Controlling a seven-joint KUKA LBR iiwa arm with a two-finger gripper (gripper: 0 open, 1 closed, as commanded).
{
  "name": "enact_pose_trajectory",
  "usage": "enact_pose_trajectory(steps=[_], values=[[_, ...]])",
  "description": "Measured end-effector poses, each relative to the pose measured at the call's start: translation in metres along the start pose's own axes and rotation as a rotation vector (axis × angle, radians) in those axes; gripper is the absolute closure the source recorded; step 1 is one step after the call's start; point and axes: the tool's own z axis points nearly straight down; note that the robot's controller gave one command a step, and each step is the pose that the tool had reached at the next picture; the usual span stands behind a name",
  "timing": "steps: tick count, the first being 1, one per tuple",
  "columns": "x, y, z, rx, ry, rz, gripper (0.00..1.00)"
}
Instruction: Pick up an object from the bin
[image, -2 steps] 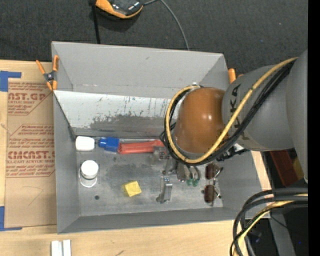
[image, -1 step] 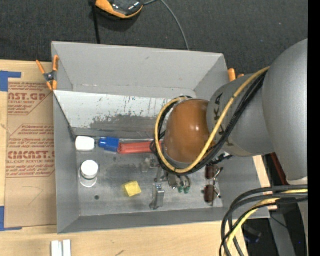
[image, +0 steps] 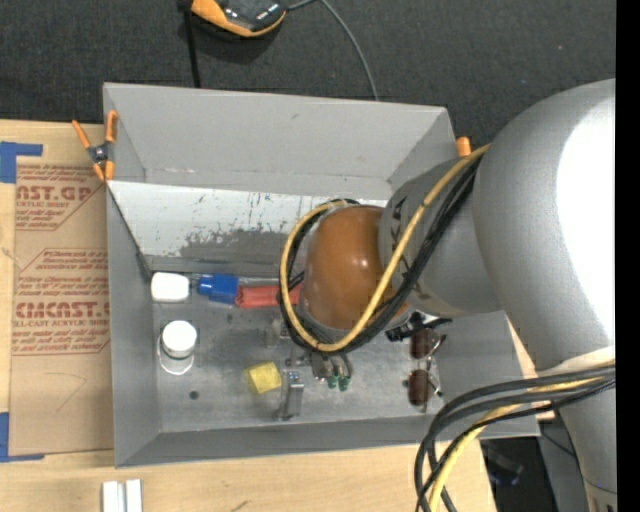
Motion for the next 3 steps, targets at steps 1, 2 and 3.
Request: enact_pose_trajectory(steps=[1,2,3], values=[[0.011,0.027,0.010,0.000,-0.007,-0.038,1.00],[0.011,0.027,0.010,0.000,-0.007,-0.038,1.00],[-0.016,0.021,-0.159,-0.003,-0.015,-0.038,1.00]])
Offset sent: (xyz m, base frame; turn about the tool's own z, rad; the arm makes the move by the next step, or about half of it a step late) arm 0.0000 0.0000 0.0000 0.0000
